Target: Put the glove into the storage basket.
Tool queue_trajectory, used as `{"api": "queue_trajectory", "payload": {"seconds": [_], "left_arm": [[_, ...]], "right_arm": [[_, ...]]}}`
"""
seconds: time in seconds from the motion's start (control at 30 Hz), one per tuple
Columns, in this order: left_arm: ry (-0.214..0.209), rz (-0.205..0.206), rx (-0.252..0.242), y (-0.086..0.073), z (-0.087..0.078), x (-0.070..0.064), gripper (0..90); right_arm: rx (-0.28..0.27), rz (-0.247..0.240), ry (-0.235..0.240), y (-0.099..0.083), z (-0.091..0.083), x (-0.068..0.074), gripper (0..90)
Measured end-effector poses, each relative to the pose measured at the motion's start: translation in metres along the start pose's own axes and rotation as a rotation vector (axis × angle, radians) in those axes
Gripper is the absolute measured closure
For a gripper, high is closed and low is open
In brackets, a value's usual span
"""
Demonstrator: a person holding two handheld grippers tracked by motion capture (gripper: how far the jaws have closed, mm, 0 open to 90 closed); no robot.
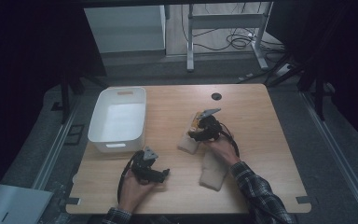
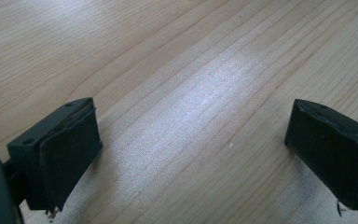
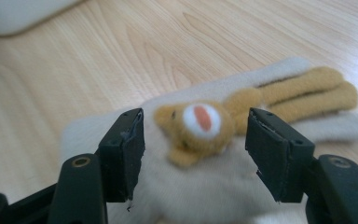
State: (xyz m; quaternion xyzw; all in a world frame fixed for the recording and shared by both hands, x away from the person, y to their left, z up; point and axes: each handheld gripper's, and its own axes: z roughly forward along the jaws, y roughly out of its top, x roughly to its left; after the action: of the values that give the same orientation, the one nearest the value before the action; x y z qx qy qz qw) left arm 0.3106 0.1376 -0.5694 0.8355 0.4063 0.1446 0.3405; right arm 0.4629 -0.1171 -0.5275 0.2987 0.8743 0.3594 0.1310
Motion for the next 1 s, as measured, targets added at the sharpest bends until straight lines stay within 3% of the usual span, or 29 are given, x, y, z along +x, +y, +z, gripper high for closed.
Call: {"api": "queue_trajectory", "payload": {"seconds": [0.13, 0.27, 0.4, 0.57, 0.83, 1.0], "left_arm": [[-0.001, -0.005, -0.004, 0.000, 0.000, 0.000, 3.0], [0.000, -0.003, -0.003, 0.000, 0.000, 0.000, 3.0], [0.000, -0.003, -0.003, 0.000, 0.000, 0.000, 3.0], [0.000, -0.003, -0.003, 0.000, 0.000, 0.000, 3.0], [0.000, -0.003, -0.003, 0.000, 0.000, 0.000, 3.0], [0.000, -0.003, -0.003, 0.000, 0.000, 0.000, 3.0]], "right_arm": [[0.016, -0.011, -0.012, 0.003, 0.011, -0.002, 37.5], [0.062, -0.037, -0.020, 0.002, 0.024, -0.001, 50.1], [0.051, -0.026, -0.012, 0.001, 0.024, -0.002, 57.5], [0.054, -0.015, -0.014, 0.002, 0.021, -0.002, 63.7], [0.033, 0.007, 0.005, 0.005, 0.009, -0.001, 64.2], [0.002, 0.000, 0.017, 0.012, -0.011, 0.003, 64.1]]}}
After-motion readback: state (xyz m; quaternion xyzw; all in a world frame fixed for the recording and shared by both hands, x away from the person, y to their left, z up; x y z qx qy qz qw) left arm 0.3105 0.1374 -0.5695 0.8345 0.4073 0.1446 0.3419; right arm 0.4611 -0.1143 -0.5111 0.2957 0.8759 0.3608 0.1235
